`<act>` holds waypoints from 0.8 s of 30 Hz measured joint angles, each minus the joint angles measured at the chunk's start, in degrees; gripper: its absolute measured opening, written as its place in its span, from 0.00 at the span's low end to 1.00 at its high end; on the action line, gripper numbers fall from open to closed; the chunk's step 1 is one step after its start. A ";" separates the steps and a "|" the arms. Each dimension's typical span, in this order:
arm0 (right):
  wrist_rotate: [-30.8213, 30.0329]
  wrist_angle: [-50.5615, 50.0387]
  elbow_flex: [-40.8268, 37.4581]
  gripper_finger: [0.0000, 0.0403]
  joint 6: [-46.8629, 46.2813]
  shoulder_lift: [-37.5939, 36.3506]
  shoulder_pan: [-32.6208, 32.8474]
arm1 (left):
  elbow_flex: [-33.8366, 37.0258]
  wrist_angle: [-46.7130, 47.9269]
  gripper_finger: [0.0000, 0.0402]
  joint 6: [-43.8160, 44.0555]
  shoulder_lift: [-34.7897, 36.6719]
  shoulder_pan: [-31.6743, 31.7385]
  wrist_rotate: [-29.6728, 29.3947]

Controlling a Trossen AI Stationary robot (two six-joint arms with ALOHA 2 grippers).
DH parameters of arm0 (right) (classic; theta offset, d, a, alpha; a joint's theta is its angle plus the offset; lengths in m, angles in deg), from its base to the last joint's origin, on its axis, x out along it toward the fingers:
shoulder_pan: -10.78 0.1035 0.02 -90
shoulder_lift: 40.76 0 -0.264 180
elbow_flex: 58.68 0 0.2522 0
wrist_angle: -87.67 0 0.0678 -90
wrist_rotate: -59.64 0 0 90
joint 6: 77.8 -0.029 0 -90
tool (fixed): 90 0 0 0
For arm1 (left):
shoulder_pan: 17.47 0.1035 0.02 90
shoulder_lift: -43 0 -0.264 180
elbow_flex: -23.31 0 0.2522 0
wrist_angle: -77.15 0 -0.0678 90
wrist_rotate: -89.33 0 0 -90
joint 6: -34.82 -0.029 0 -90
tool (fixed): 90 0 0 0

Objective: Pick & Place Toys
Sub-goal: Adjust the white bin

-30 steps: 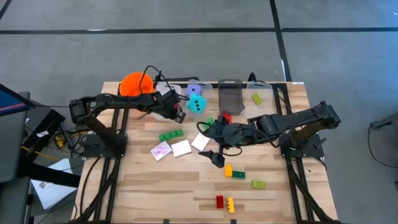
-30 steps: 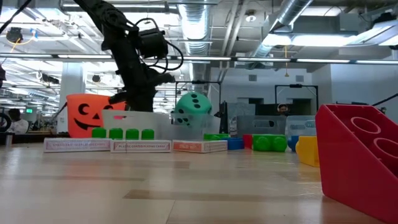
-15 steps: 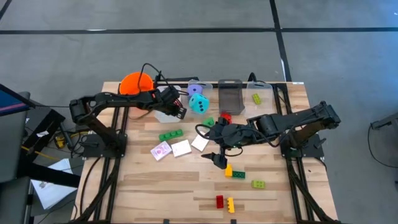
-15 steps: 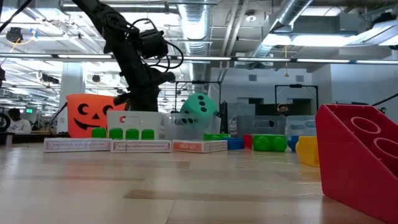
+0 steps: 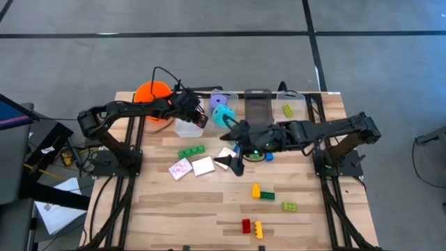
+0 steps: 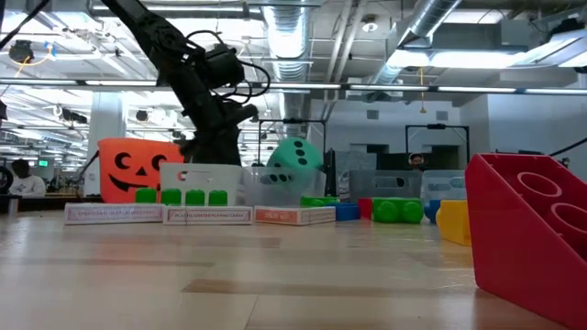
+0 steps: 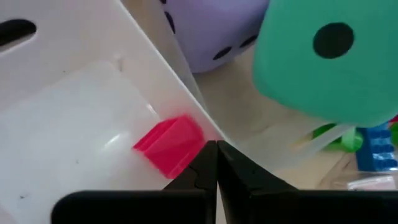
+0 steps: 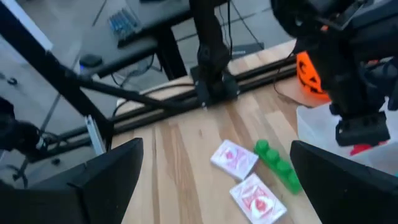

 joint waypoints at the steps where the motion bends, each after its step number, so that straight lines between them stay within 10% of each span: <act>1: 0.00 0.49 0.00 0.99 -0.02 0.00 -0.35 | 0.00 -0.44 0.00 -0.05 -0.21 -0.02 0.33; 24: 0.00 0.23 0.00 0.99 -0.85 0.00 -3.24 | -3.98 -9.04 0.00 0.00 -9.32 0.42 7.00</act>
